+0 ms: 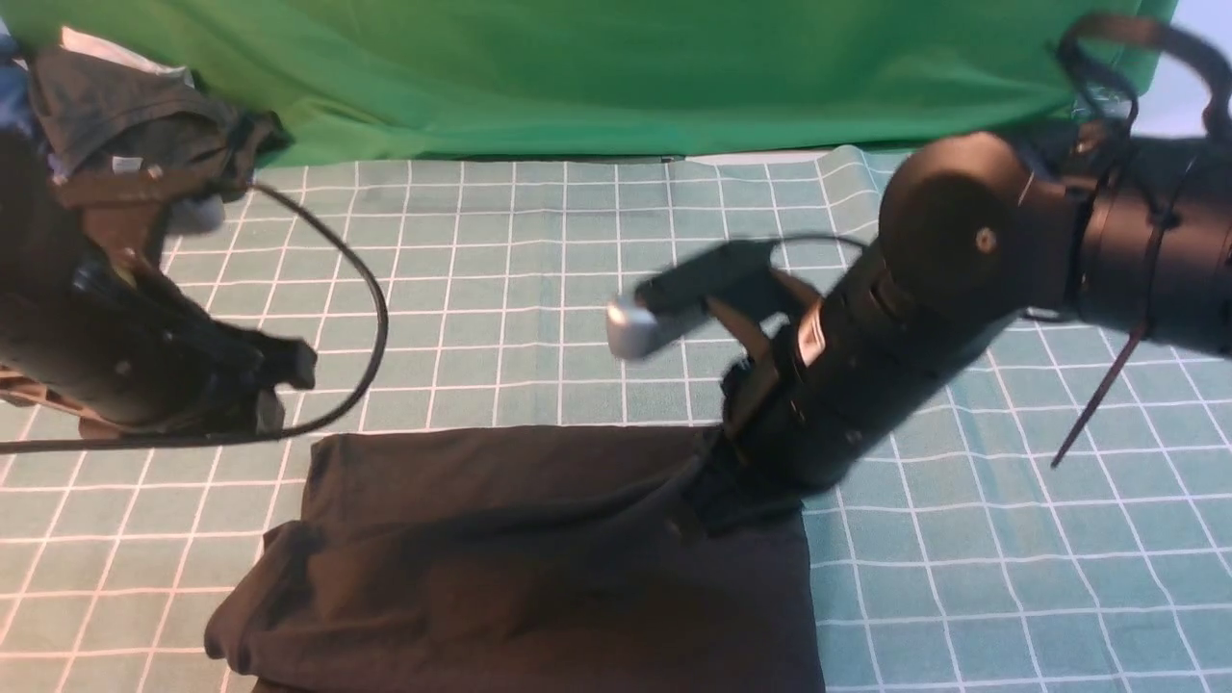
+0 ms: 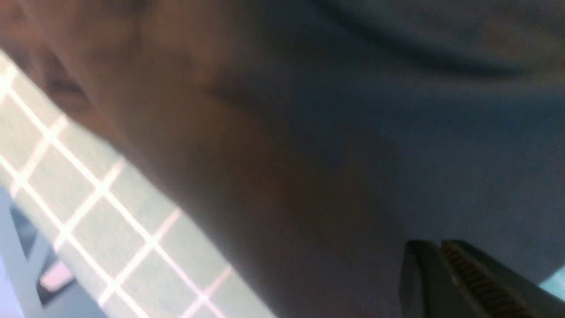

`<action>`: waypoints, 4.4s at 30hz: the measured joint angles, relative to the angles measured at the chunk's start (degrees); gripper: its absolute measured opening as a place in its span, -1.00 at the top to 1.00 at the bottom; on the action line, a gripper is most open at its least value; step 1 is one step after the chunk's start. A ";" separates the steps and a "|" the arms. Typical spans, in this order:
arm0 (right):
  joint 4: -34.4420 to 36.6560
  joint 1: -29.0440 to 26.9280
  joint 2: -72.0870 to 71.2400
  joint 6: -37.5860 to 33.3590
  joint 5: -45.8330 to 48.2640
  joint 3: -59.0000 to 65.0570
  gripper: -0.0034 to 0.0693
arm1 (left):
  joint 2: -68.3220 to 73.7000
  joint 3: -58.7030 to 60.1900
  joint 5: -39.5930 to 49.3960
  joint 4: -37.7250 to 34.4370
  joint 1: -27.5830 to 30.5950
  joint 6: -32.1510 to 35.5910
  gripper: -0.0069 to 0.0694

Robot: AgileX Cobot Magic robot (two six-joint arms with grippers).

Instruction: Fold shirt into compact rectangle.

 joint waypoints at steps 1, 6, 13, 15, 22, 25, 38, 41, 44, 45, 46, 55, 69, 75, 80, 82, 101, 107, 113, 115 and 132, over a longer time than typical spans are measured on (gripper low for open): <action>0.21 0.00 0.11 0.37 -1.17 -0.14 0.80 | -1.40 0.37 0.33 -1.99 -0.53 1.19 0.03; 0.73 0.00 4.36 0.83 -4.27 -0.46 0.80 | -2.57 8.05 -2.70 -8.68 -4.40 3.43 0.46; 1.63 0.00 11.26 0.83 -8.45 -0.64 0.80 | -0.36 19.59 -10.86 -9.28 -5.25 2.76 0.80; 1.75 0.00 11.76 0.83 -9.11 -0.64 0.80 | -0.42 20.85 -11.01 -9.28 -5.25 1.74 0.81; -2.29 -2.59 12.09 3.26 -11.03 -0.64 0.80 | -0.42 24.72 -11.62 -9.55 -5.25 0.30 0.81; -2.62 -4.93 12.09 4.21 -11.30 -0.66 0.80 | -0.46 25.10 -12.01 -9.69 -5.25 0.26 0.81; 6.87 1.06 7.83 -1.64 -11.77 -2.07 0.80 | -9.29 20.93 -8.13 -14.61 -5.31 0.51 0.80; 7.31 2.47 10.93 -2.08 -14.13 -2.07 0.80 | -10.19 20.93 -8.06 -15.29 -5.31 0.64 0.80; 7.26 2.55 14.47 -2.08 -14.54 -2.07 0.80 | -10.19 21.99 -8.39 -15.49 -5.31 0.64 0.80; 7.26 2.48 15.49 -2.08 -14.21 -2.07 0.80 | -10.24 22.41 -8.45 -15.49 -5.31 0.64 0.80; 7.15 2.21 16.82 -1.75 -13.37 -2.07 0.80 | -10.24 23.46 -8.73 -15.49 -5.31 0.64 0.80; 5.92 1.17 14.51 -1.55 -10.21 -2.13 0.80 | -10.24 26.85 -9.46 -14.64 -5.31 0.64 0.80; -11.60 1.17 1.55 6.94 -2.37 -2.13 0.80 | -10.06 16.28 -8.39 -15.15 -5.31 2.20 0.80; -14.19 1.17 -4.38 6.72 2.68 -1.85 0.80 | -6.57 9.75 -2.92 -18.30 -5.43 6.44 0.80; -17.85 0.60 -7.76 6.72 6.22 -0.13 0.80 | -0.32 5.87 0.06 -16.05 -9.53 6.67 0.80; -18.26 -0.37 -8.38 6.78 7.48 0.51 0.80 | 3.09 3.90 0.18 -13.40 -13.65 6.67 0.80; -18.96 -3.48 -10.33 7.33 6.98 4.67 0.80 | 21.37 -8.64 -2.94 -2.34 -25.33 6.57 -0.19; -18.96 -3.48 -10.33 7.33 5.28 4.67 0.80 | 23.22 -8.64 -2.95 -2.03 -25.33 8.47 -0.31; -18.96 -3.48 -10.33 7.33 4.70 4.67 0.80 | 24.93 -8.69 -3.80 -0.79 -25.33 8.84 -0.06; -18.96 -3.48 -10.33 7.33 4.70 4.67 0.80 | 25.32 -8.69 -4.17 -0.60 -25.33 8.88 0.07; -18.91 -3.48 -10.33 7.33 4.70 4.67 0.80 | 24.10 -10.36 -1.71 6.93 -25.33 3.55 0.79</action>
